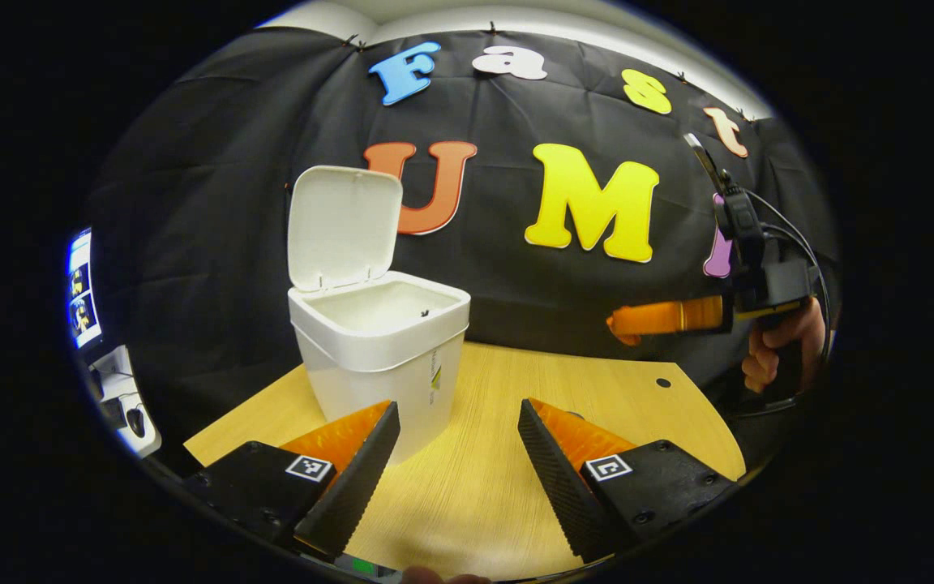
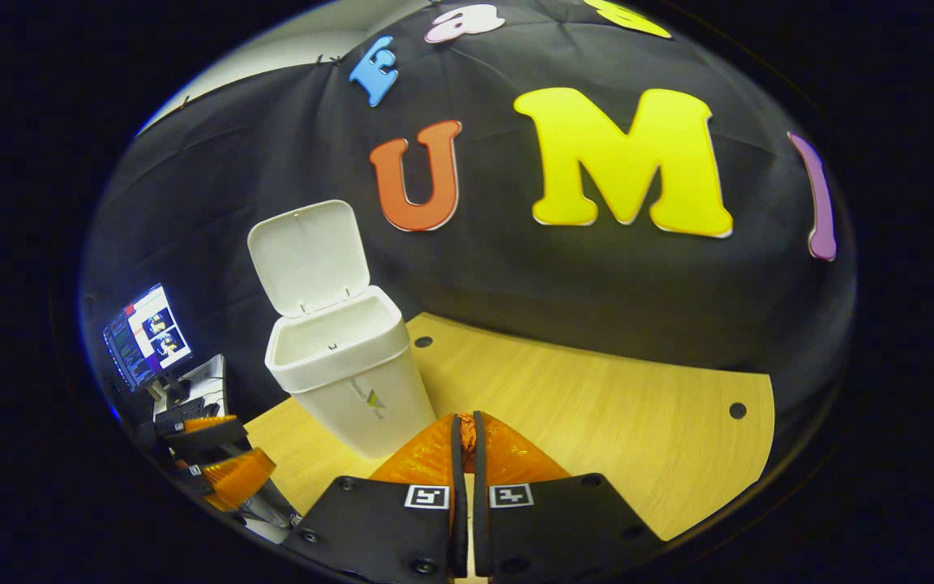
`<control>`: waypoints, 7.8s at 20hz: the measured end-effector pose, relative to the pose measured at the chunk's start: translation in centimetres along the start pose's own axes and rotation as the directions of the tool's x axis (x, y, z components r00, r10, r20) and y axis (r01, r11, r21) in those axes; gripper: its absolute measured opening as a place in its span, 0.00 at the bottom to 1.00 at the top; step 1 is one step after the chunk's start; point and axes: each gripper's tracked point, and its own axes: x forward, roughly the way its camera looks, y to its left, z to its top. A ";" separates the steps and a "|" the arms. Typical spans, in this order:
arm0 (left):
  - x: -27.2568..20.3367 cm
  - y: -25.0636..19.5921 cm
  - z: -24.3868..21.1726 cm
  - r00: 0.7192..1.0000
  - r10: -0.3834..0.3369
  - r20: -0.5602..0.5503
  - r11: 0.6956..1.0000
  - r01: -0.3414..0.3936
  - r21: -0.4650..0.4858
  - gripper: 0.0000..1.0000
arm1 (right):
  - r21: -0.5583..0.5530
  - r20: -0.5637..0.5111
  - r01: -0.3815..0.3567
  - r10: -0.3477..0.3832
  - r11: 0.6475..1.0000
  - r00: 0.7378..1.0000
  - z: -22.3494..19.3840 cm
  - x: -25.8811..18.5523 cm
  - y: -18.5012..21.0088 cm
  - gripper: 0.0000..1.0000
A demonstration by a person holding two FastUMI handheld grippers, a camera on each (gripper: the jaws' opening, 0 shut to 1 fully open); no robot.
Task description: Press the lid of the desktop garbage bin to open it, pick up the crumpled paper on the desktop and throw it into the bin, then pick up the pop can on the desktop and drop it into the bin, and finally close the garbage bin lid.
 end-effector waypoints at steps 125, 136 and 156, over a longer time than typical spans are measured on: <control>13.9 -10.7 6.1 0.984 -0.174 0.041 0.972 0.165 0.167 0.85 | 0.136 0.015 0.440 -0.446 0.887 0.895 -14.0 -16.0 -13.8 0.92; 16.6 8.1 13.4 0.985 0.137 0.107 0.973 -0.154 0.172 0.85 | 0.141 0.040 0.383 -0.392 0.913 0.919 -11.2 -12.3 -10.8 0.93; 14.1 10.0 12.8 0.961 0.249 0.118 0.959 -0.262 0.106 0.91 | 0.106 0.028 0.314 -0.319 0.943 0.947 -11.3 -11.0 -8.1 0.93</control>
